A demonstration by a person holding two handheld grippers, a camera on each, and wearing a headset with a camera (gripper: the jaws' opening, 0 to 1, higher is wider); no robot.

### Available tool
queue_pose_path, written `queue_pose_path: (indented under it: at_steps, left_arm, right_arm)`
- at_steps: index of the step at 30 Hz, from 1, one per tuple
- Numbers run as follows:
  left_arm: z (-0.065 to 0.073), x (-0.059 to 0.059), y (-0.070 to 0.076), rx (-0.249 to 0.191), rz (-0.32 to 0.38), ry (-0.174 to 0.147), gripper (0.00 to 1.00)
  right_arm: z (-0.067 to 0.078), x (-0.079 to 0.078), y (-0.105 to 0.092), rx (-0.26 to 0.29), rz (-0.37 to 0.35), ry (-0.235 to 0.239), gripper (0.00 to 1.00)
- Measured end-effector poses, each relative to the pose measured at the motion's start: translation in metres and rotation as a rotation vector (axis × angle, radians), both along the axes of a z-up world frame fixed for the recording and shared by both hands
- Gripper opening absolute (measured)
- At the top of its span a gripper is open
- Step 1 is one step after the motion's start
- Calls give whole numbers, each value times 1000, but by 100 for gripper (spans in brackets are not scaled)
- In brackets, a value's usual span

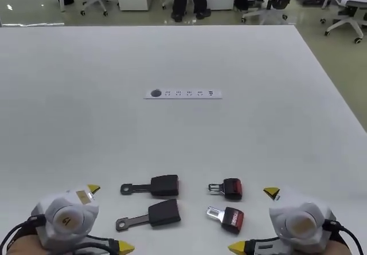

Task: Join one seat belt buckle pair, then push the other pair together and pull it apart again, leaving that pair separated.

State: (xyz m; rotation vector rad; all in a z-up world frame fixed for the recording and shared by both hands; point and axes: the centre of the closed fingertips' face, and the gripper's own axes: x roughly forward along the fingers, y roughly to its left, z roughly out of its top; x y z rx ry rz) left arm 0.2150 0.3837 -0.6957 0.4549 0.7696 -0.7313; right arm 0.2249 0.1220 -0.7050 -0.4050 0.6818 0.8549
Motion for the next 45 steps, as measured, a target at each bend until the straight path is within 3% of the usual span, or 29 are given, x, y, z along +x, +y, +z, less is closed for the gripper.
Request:
queue_pose_path:
  at_steps: [8, 12, 16, 23, 26, 30, 34, 38, 43, 45]
  left_arm:
    - [-5, 8, -13, -18, -29, 12, 94]
    - [-10, 10, -20, -40, -35, 30, 87]
    - [-17, 9, -27, -25, -62, 50, 79]
    - [-27, 18, -33, -8, -90, 66, 64]
    - [-26, 21, -44, -7, -118, 75, 60]
    - [-30, 22, -55, 7, -166, 89, 54]
    - [-41, 25, -60, 7, -175, 123, 53]
    - [-49, 26, -63, 3, -188, 136, 50]
    - [-59, 30, -66, 5, -210, 153, 49]
    - [-62, 31, -69, -6, -215, 177, 45]
  right_arm:
    - [-3, 5, 9, 2, 10, 20, 86]
    - [-11, 5, 12, 4, 27, 30, 82]
    - [-19, 3, 16, 0, 42, 48, 77]
    - [-29, 8, 21, -26, 93, 52, 65]
    - [-29, 9, 23, -27, 102, 61, 52]
    - [-32, 10, 26, -40, 127, 71, 50]
    - [-35, 7, 29, -54, 151, 91, 46]
    - [-40, 5, 30, -74, 176, 97, 45]
    - [-44, 11, 27, -89, 177, 101, 45]
    - [-46, 14, 26, -90, 175, 109, 44]
